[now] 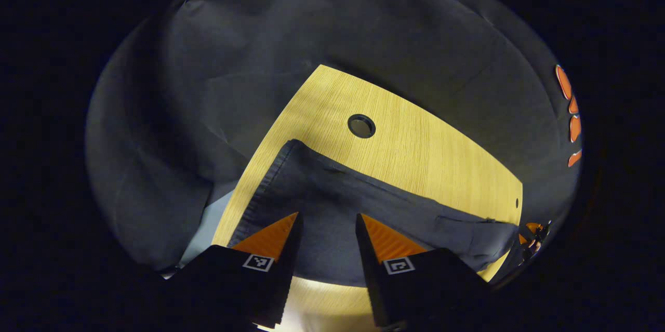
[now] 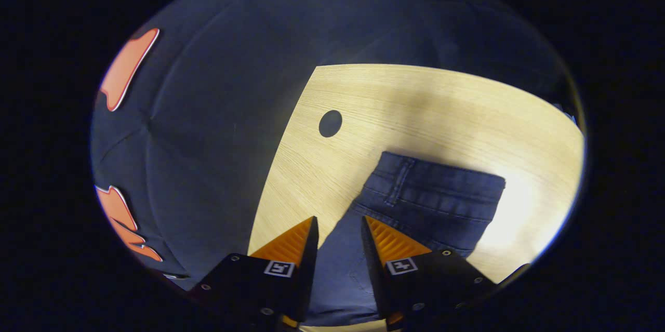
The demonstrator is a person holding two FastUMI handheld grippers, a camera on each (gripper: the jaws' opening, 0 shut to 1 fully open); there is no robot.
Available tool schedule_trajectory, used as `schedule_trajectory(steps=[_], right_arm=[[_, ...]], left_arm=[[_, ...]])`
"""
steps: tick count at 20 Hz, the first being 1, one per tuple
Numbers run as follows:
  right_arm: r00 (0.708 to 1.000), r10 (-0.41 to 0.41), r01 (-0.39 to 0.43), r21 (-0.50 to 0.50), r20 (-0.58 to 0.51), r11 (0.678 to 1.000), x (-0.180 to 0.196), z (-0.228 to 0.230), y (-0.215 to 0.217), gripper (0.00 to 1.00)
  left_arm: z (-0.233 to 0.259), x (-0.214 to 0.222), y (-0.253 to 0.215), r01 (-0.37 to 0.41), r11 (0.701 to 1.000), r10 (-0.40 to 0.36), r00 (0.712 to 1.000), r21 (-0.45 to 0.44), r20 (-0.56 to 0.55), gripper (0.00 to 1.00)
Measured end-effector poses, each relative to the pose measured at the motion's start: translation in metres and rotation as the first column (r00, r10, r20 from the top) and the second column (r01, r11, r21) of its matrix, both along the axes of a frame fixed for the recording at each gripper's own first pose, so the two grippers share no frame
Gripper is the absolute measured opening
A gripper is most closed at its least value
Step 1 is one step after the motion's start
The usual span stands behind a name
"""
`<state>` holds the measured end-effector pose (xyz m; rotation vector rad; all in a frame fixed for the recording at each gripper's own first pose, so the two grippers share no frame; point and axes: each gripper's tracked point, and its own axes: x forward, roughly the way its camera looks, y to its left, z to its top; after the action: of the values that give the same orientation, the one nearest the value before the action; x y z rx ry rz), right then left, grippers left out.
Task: Grasp the waist and the cuffs of the jeans and fold them to make the two legs overlap; first hold the waist and fold one-third of the jeans toward the cuffs, then hold the cuffs and fold the remaining one-third in the same direction to finish folding.
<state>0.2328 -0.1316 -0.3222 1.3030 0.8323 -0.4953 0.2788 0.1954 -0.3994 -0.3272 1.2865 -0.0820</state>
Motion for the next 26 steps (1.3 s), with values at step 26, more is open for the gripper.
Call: schedule_trajectory(steps=[26], right_arm=[[0.961, 0.146, -0.204, -0.247, -0.234, 0.947, -0.086, -0.079, -0.025, 0.93]], left_arm=[[0.058, -0.079, 0.016, 0.27, 0.83, -0.331, 0.943, 0.489, 0.04, 1.0]])
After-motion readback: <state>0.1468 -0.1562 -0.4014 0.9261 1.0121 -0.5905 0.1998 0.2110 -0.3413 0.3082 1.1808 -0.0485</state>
